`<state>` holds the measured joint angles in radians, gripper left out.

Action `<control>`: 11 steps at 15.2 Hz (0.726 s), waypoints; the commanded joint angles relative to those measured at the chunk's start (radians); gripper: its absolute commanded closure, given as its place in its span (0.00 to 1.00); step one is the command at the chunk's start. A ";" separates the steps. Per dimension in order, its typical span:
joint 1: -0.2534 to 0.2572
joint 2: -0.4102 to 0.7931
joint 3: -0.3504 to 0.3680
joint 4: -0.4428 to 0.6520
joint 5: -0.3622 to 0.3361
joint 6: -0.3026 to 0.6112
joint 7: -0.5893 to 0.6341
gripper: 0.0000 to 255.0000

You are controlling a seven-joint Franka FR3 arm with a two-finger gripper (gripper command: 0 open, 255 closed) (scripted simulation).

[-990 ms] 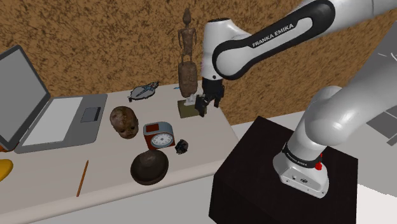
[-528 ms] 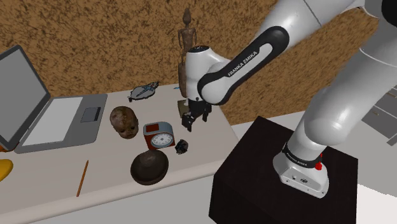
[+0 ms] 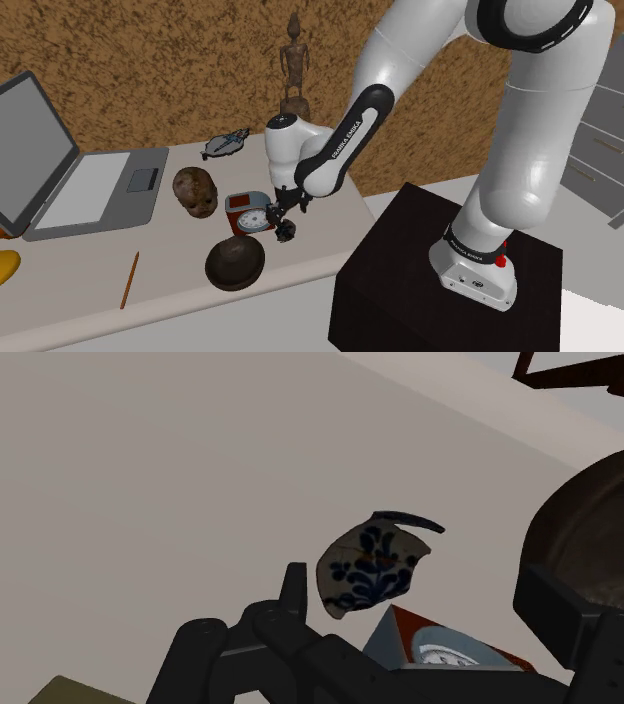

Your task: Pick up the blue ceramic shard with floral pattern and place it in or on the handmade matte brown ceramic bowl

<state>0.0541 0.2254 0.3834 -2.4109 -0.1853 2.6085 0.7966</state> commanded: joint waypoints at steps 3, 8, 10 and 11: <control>0.068 0.148 -0.063 0.088 -0.117 0.041 0.125 0.00; 0.095 0.215 -0.100 0.101 -0.162 0.092 0.157 0.00; 0.104 0.236 -0.112 0.106 -0.175 0.108 0.167 0.00; 0.104 0.236 -0.112 0.106 -0.175 0.108 0.167 0.00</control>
<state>0.1542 0.4559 0.2744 -2.3076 -0.3572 2.7136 0.9597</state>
